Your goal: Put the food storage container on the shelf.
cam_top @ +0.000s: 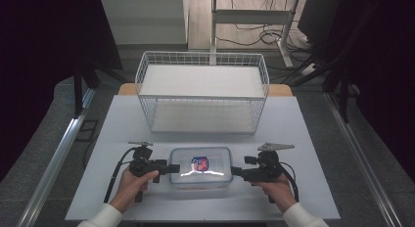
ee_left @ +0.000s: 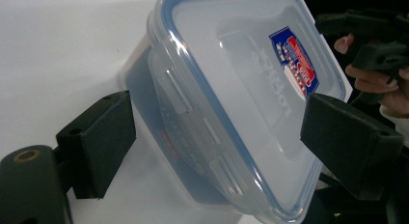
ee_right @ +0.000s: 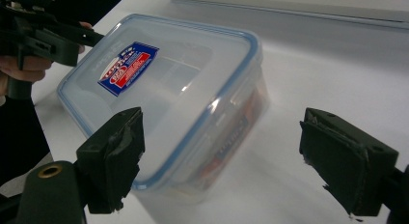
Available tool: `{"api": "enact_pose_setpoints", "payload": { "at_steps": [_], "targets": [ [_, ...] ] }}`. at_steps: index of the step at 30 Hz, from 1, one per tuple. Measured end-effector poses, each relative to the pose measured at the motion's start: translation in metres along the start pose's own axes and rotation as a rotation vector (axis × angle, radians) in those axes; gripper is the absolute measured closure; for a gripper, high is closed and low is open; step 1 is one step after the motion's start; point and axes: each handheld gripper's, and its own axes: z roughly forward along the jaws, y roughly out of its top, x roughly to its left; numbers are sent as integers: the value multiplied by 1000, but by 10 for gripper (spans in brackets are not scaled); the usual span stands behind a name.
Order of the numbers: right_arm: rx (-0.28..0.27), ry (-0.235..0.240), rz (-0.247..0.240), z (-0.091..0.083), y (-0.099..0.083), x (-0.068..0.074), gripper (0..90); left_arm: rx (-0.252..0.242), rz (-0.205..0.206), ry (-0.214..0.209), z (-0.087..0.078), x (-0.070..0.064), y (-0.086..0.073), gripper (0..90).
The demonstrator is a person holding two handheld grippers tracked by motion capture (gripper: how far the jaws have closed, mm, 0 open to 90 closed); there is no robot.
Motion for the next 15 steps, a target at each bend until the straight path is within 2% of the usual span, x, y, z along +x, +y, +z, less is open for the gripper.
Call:
{"api": "enact_pose_setpoints", "payload": {
  "at_steps": [4,5,7,9,11,12,13,15],
  "targets": [
    [11,19,6,9,3,0,157,19,-9,-13,5,1,-1,129],
    [29,46,33,16,5,0,145,25,-11,-23,6,0,-1,140],
    [39,59,45,19,7,-1,140,26,-11,-30,7,-1,-1,154],
    [67,92,79,28,10,-3,120,23,-17,-43,7,-1,-1,176],
    [83,114,115,34,11,-5,115,24,-17,-45,7,-1,-1,191],
    [83,114,115,34,11,-5,115,24,-17,-45,7,-1,-1,194],
    [107,139,154,40,10,-8,109,25,-16,-41,6,-1,-1,201],
    [126,164,182,44,10,-10,113,23,-16,-35,6,-1,-1,212]
  ]
}}
